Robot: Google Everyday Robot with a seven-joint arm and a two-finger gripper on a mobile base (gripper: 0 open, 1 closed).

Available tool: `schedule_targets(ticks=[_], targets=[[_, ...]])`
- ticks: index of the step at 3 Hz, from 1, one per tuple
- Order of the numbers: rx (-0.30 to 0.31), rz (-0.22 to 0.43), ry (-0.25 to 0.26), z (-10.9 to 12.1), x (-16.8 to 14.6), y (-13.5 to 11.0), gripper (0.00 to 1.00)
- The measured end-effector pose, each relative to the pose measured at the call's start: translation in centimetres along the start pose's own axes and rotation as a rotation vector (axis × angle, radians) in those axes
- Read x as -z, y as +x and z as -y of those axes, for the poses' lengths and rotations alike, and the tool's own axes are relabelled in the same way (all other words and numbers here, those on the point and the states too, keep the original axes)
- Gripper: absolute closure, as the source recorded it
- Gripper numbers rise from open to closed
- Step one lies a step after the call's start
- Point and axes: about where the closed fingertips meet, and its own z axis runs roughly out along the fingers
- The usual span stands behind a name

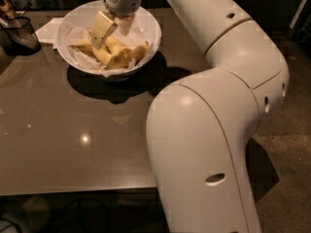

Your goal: Pick banana from white bowl

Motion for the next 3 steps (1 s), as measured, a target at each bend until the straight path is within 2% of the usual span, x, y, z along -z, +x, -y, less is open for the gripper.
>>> schedule_targets(ticks=[3], targets=[[-0.045,-0.013,-0.045,0.1,-1.9,-0.1,0.29]])
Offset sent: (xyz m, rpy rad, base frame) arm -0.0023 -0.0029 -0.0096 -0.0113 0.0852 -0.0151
